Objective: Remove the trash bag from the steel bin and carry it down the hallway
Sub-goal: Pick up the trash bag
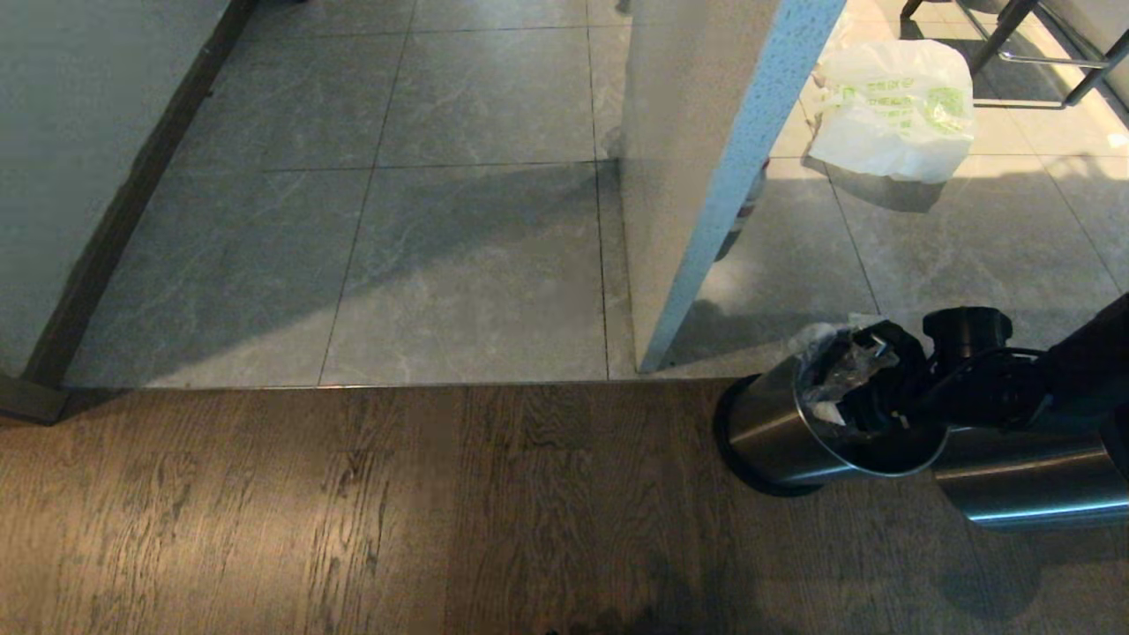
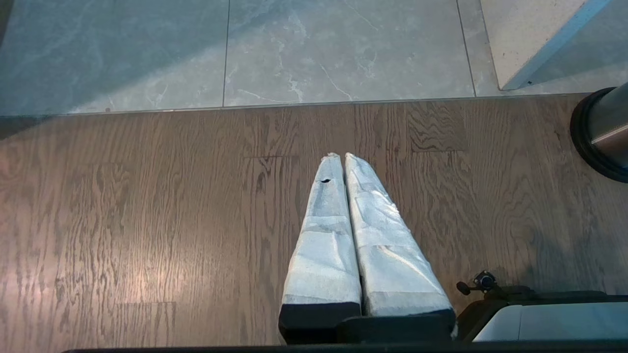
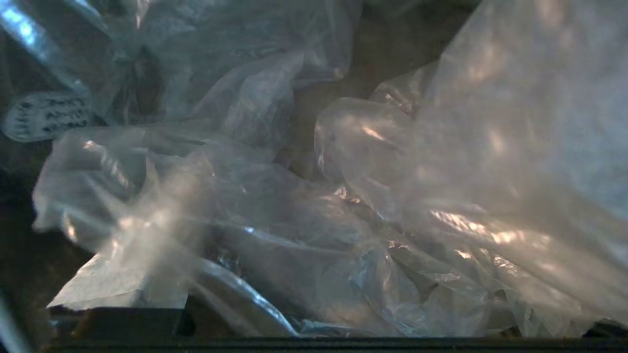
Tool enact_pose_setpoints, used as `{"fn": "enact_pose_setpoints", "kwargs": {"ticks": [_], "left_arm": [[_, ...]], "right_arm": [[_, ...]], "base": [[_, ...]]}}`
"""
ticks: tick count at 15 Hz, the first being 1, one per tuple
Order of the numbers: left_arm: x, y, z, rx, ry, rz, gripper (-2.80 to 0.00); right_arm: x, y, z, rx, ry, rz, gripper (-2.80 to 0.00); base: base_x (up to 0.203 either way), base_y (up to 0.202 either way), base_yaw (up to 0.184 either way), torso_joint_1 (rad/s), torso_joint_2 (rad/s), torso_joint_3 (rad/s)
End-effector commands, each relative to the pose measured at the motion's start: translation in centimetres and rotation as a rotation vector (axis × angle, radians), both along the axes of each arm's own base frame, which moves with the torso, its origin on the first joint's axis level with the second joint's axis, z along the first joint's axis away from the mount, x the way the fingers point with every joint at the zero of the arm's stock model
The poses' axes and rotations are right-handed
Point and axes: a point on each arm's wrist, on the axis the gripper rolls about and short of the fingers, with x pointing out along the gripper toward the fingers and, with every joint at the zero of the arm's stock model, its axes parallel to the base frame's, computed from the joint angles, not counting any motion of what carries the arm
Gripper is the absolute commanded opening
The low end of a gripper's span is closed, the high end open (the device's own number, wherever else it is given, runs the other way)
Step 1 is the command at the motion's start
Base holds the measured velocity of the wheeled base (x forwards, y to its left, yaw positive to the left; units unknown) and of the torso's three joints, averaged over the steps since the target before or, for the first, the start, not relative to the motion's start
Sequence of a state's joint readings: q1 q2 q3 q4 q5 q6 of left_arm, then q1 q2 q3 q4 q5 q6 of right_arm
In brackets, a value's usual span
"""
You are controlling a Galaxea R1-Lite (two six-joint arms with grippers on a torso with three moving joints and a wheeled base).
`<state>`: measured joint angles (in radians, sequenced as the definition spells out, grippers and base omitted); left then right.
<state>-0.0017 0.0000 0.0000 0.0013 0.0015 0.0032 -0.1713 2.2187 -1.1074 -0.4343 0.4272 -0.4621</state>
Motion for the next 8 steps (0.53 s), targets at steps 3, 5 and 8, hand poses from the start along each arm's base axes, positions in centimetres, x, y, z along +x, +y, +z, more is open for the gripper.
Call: {"fn": "enact_pose_setpoints", "kwargs": {"ticks": [3, 5, 8], "left_arm": [[0.00, 0.00, 0.00, 0.001, 0.000, 0.000, -2.80], [0.00, 0.00, 0.00, 0.000, 0.000, 0.000, -2.80], [0.00, 0.00, 0.00, 0.000, 0.000, 0.000, -2.80]], "right_arm": [[0.21, 0.00, -0.44, 0.001, 0.001, 0.005, 0.00], [0.24, -0.05, -0.58, 0.007, 0.000, 0.001, 0.00], [0.30, -0.07, -0.75, 0.001, -0.013, 0.000, -2.80]], "base": [[0.000, 0.000, 0.000, 0.000, 0.00, 0.000], [0.000, 0.000, 0.000, 0.000, 0.00, 0.000], [0.000, 0.000, 0.000, 0.000, 0.00, 0.000]]}}
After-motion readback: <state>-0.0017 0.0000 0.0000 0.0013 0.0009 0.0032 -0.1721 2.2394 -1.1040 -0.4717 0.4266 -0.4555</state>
